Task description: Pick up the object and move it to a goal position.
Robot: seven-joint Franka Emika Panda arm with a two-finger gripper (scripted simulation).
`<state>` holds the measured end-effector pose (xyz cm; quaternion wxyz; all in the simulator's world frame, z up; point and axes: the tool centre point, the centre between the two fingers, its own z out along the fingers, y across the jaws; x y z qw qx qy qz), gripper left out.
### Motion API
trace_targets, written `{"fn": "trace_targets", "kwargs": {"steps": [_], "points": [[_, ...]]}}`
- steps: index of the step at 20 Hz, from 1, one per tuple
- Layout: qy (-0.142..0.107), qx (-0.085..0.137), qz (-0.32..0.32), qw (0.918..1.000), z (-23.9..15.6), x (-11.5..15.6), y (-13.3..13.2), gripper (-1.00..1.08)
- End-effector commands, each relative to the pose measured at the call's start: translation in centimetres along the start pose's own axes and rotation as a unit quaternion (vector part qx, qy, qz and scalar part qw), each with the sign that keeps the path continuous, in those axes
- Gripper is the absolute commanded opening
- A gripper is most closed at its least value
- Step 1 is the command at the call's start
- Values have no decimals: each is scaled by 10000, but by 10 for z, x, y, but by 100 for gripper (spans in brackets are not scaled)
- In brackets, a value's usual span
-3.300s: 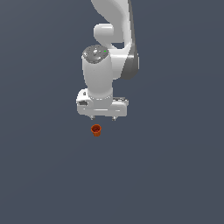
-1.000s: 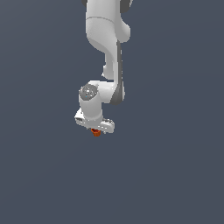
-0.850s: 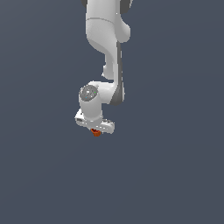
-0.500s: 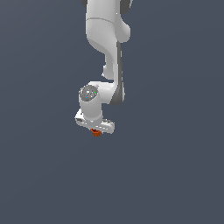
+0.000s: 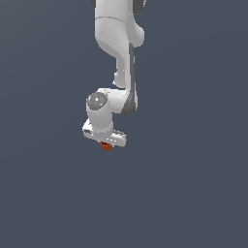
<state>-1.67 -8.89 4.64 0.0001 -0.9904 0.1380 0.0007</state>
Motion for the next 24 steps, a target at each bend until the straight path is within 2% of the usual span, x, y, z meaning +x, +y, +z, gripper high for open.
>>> {"fn": "trace_targets", "kwargs": {"steps": [1, 10, 24], "points": [[10, 1, 1, 10000, -9, 0, 2, -100], [9, 3, 2, 10000, -71, -5, 15, -100], [7, 2, 8, 10000, -229, -16, 50, -100]]}}
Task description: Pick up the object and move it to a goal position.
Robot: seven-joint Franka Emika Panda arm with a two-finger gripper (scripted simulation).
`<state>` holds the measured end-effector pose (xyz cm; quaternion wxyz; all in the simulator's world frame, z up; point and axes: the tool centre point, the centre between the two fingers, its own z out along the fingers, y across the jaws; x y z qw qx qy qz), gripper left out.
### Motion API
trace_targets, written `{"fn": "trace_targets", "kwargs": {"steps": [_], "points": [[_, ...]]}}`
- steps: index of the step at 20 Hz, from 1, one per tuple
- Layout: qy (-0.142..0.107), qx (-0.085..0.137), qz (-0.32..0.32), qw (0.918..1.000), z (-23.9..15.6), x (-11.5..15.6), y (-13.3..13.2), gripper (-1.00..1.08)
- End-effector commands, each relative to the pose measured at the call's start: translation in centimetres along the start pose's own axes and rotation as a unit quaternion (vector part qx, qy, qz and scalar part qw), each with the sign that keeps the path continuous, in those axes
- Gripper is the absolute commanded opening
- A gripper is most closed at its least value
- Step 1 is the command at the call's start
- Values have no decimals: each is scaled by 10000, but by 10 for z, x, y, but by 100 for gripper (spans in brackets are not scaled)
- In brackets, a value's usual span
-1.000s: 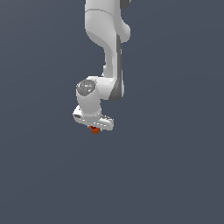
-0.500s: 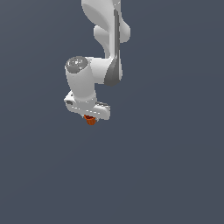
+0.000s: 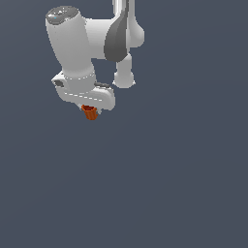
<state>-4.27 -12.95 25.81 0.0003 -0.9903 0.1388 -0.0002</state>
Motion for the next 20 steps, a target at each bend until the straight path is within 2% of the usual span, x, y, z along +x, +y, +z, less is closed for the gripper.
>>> {"fn": "trace_targets", "kwargs": {"steps": [1, 10, 20], "points": [[-1, -2, 0, 10000, -28, -2, 6, -100], [-1, -3, -2, 10000, -102, -4, 21, -100], [-1, -4, -7, 10000, -132, -3, 27, -100]]}}
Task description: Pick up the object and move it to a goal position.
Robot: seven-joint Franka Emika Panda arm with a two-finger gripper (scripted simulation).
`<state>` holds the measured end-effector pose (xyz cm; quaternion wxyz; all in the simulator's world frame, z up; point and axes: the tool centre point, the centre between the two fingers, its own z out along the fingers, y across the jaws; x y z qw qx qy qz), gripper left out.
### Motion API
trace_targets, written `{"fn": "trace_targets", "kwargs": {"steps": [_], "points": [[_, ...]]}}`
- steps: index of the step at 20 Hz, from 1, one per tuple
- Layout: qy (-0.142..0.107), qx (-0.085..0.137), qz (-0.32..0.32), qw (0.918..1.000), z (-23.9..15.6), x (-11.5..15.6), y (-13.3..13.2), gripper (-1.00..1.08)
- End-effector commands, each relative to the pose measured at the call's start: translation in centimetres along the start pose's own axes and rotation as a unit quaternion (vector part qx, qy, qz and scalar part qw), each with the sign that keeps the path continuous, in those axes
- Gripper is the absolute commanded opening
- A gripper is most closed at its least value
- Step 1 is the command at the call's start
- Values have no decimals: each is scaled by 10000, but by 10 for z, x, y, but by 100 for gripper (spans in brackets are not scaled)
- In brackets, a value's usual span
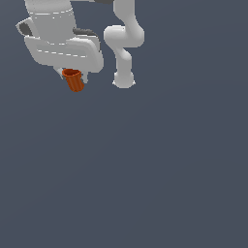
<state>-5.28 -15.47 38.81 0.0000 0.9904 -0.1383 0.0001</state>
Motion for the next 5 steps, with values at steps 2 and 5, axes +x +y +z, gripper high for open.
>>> {"fn": "trace_targets", "kwargs": {"steps": [2, 5], "points": [[-1, 0, -2, 10000, -2, 1, 0, -100], [-1, 0, -2, 10000, 0, 1, 0, -100]]}}
